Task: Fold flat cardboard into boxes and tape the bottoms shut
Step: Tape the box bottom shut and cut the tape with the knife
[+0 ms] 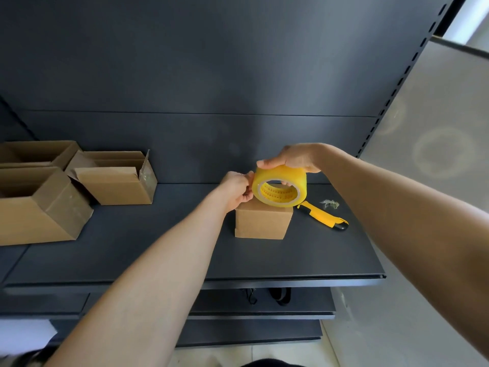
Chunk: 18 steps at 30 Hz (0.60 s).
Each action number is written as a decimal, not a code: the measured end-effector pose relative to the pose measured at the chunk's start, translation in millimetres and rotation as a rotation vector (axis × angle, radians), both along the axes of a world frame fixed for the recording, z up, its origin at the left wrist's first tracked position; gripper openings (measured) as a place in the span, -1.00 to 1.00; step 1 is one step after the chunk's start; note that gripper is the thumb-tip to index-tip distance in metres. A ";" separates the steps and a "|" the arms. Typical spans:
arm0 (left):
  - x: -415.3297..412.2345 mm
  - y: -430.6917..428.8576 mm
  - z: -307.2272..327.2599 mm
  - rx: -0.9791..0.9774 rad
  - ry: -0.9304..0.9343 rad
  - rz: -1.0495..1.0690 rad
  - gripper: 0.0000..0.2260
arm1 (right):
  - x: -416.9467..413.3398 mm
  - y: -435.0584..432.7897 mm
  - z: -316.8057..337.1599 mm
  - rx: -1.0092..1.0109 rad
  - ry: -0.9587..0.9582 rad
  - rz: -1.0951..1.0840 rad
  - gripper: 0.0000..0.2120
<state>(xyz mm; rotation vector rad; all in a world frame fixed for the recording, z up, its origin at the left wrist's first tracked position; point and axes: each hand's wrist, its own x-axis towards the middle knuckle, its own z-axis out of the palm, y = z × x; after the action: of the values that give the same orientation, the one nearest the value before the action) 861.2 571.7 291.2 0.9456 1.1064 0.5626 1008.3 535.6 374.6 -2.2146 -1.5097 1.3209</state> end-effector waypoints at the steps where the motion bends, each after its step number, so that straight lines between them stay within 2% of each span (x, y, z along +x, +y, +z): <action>1: 1.9 0.5 -0.7 0.007 0.012 0.001 -0.80 | 3.9 -1.1 -0.5 0.003 0.029 -0.015 -0.54; 3: 4.2 1.3 -3.3 0.019 0.034 0.000 -0.82 | 9.2 -2.6 -0.9 0.010 0.059 -0.031 -0.59; 4: 4.5 1.3 -4.9 0.016 0.030 0.014 -0.84 | 10.5 -2.1 -0.7 0.024 0.012 -0.026 -0.64; 7: 4.8 1.3 -9.4 0.027 0.018 0.057 -0.89 | 9.3 1.2 2.1 0.047 -0.334 0.034 -0.64; 9: 4.4 1.1 -12.5 0.036 0.031 0.094 -0.88 | 3.1 3.1 3.7 0.044 -0.482 0.056 -0.58; 12: 2.8 2.3 -13.3 -0.045 -0.011 0.213 -0.91 | -9.3 8.6 3.6 0.027 -0.572 0.071 -0.57; 14: -5.9 7.3 -13.1 -0.115 -0.053 0.304 -0.82 | -19.7 13.0 1.7 0.025 -0.632 0.116 -0.58; 18: -29.5 21.5 -19.9 -0.079 0.005 0.330 -0.80 | -42.5 23.9 -4.0 0.019 -0.701 0.191 -0.60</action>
<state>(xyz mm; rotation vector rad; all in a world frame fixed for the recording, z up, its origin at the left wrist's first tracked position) 831.7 593.2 271.3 0.6994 1.2906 0.7785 965.8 559.5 370.6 -2.7353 -1.9642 0.5546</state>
